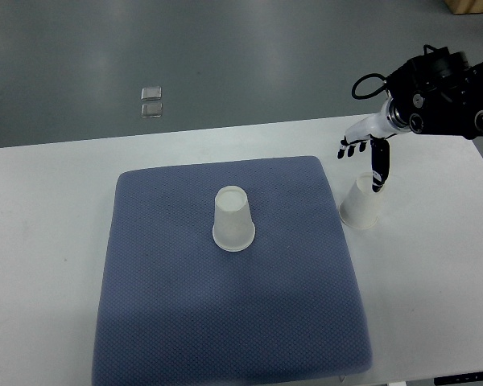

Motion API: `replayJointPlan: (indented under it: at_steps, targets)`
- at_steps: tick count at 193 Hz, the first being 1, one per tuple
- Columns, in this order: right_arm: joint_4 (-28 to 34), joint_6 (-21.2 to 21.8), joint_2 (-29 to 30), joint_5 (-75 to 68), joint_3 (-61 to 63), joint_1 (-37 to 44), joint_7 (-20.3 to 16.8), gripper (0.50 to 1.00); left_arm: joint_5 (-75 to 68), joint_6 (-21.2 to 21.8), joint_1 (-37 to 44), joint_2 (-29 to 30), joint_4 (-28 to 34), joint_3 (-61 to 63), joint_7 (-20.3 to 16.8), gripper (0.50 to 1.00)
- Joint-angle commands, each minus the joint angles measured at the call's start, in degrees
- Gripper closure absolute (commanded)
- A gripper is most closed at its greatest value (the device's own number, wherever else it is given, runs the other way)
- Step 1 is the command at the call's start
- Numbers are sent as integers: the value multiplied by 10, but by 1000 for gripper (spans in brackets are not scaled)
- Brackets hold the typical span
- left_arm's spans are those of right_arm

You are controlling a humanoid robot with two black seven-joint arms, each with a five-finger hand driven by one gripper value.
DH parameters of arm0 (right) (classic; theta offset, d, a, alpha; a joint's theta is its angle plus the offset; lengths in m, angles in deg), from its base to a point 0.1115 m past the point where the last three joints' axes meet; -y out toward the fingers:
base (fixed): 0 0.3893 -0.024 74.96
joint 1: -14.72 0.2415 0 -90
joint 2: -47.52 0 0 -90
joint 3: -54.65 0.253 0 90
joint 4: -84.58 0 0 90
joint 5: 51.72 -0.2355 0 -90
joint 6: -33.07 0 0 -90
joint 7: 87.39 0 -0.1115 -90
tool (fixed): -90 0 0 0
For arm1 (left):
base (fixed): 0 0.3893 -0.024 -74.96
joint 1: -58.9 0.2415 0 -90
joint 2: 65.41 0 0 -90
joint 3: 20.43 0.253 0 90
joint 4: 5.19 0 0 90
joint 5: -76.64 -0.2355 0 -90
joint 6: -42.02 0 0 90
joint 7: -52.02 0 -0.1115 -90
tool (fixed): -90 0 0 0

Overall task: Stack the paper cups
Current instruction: 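Lower the right hand and close its fingers around the white cup, then lift the grasped cup with the right hand off the table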

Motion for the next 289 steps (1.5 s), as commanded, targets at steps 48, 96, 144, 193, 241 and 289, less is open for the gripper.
replayJointPlan:
  at_steps: [48,96,144,193,241,289]
  targets:
    - [-21,-40,-1,1,-3,-54,0,587,0,0,2,0,1,0,0,500]
    - [-33,-46,1,2,0,-75,0,597,0,0,4,0,0,0,0,500]
    - [-36,-59,8,5,0,-87,-3,666,0,0,4,0,-1,1,0,500]
    - [-51,-60,9,7,-3,-97,-3,738,0,0,4,0,-1,0,0,500]
    - [-54,-53,6,12,-6,-92,-3,865,0,0,4,0,0,0,1,500]
    - [-42,28,-22,34,2,-2,2,861,0,0,4,0,0,0,1,500]
